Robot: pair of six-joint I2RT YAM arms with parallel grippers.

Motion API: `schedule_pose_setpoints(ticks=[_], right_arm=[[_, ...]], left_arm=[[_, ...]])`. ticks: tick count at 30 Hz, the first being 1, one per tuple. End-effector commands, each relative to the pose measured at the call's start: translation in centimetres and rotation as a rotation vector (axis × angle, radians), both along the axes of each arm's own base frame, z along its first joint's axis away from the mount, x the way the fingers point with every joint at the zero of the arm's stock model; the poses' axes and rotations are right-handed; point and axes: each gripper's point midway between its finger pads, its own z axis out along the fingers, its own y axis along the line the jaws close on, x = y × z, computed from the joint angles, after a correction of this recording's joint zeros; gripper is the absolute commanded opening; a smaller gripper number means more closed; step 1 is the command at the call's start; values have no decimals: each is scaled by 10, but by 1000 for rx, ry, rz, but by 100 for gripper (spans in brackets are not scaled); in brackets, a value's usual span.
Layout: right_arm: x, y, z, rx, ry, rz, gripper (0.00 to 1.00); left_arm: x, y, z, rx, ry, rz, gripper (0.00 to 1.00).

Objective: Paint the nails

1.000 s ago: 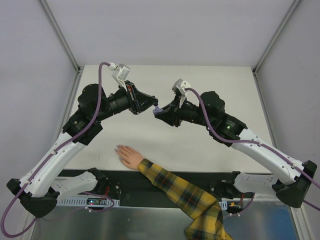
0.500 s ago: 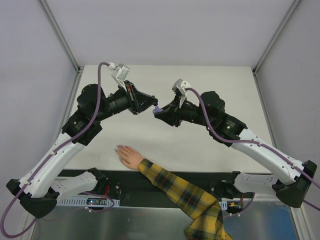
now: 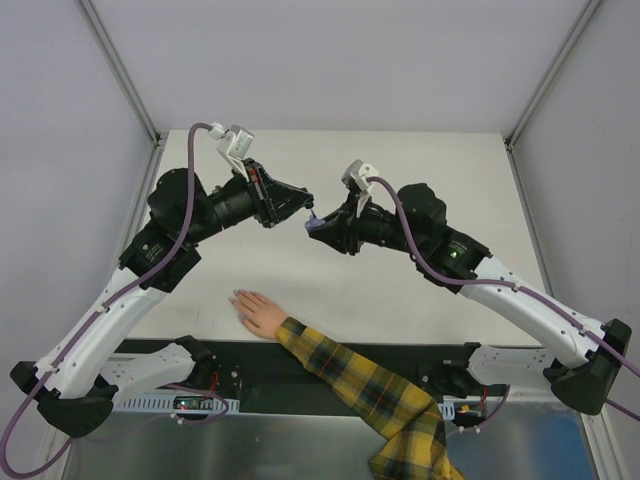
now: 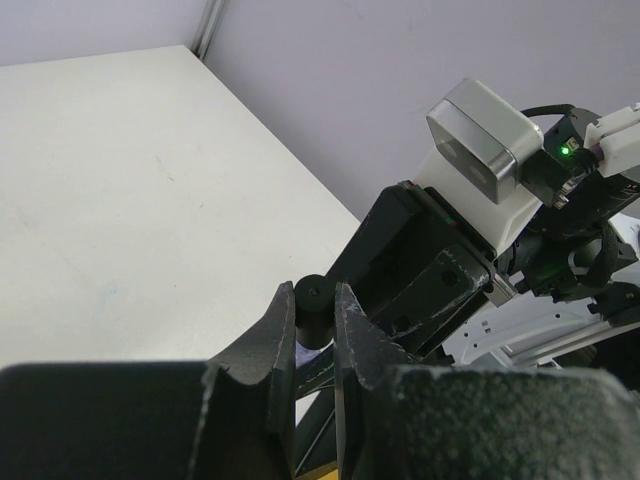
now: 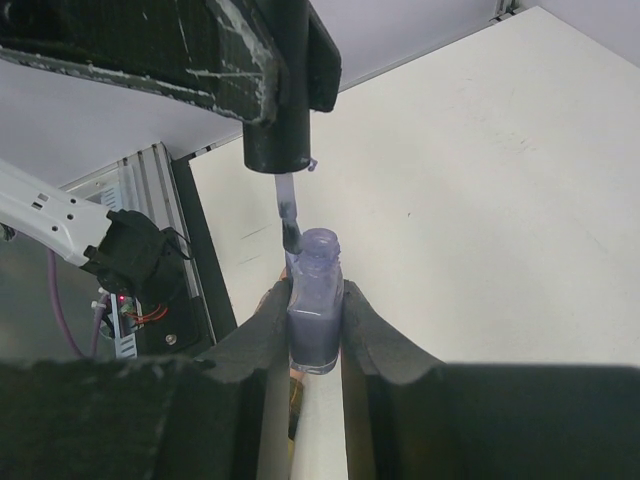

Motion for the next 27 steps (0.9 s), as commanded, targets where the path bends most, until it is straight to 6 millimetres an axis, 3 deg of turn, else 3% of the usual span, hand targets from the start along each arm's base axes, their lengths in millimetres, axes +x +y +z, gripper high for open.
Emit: schedule_pose_setpoints(ticks=[1,14,18,22,27], right_arm=[[0,3,16,54,-30,14,0],[-5,-2,8,51,-22,9,0],[-8,-7,9,63,-28,10,0],[-13,-17,20,94,-38,-8,0],[-17,-34,29,131,-30,-51,0]], left_arm=[[-8,5,28,-41,-82,-1,0],[-3,21,33,-21,-119,87,0],[-1,27,26,2,-91,119,0],[2,41,4,53,-54,174,0],[4,72,-48,148,27,293,0]])
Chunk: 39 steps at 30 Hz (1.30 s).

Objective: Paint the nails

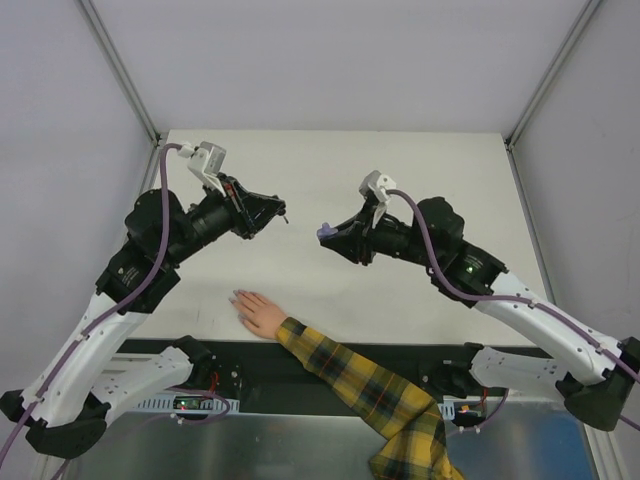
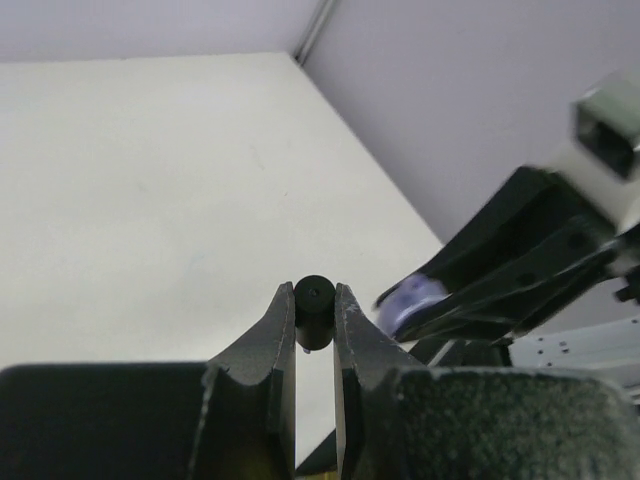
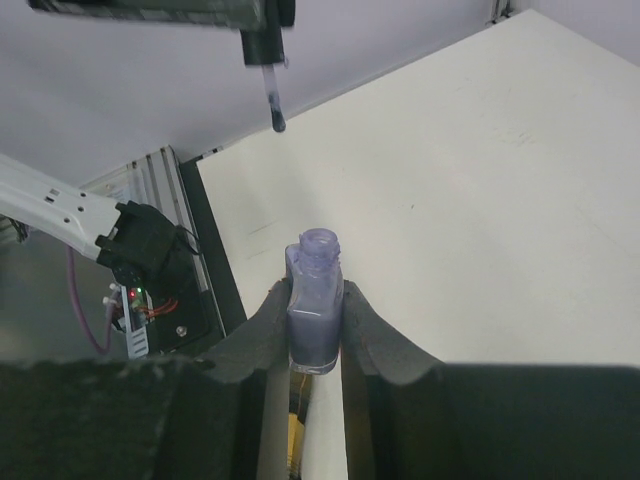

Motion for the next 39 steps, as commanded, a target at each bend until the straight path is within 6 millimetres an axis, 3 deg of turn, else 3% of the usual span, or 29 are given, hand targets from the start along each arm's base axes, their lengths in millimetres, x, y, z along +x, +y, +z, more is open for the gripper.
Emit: schedule_pose_setpoints(ticks=[1,7,11,15,20,22,24,25,28,31,33,39], right_arm=[[-4,-18,35,111,-38,-51,0],[-7,-41,47,145,-53,-104,0],[3,-48,67,167,-52,-107,0],[28,-54,78,148,-43,-114,0],[52,-72,95,160,-62,-168,0],[62,-85,112,181,-85,-223,0],[72,-97,125,205,-81,-275,0],[73,-99,135,230,-69,-283,0],[87,-101,127,196,-25,-337,1],[96,-107,120,170,29,-401,0],[101,-107,118,159,55,-425,0],[110,-117,139,94,-10,-473,0]], left_arm=[[5,34,-46,96,65,142,0],[-1,61,-124,177,153,225,0],[6,79,-147,212,168,314,0],[18,89,-164,236,204,356,0],[33,97,-201,233,246,383,0],[34,108,-214,197,273,442,0],[37,112,-212,172,243,472,0],[36,116,-223,185,243,484,0],[38,134,-246,230,305,579,0],[36,124,-270,268,388,515,0],[35,117,-273,297,393,445,0],[31,123,-290,329,456,447,0]])
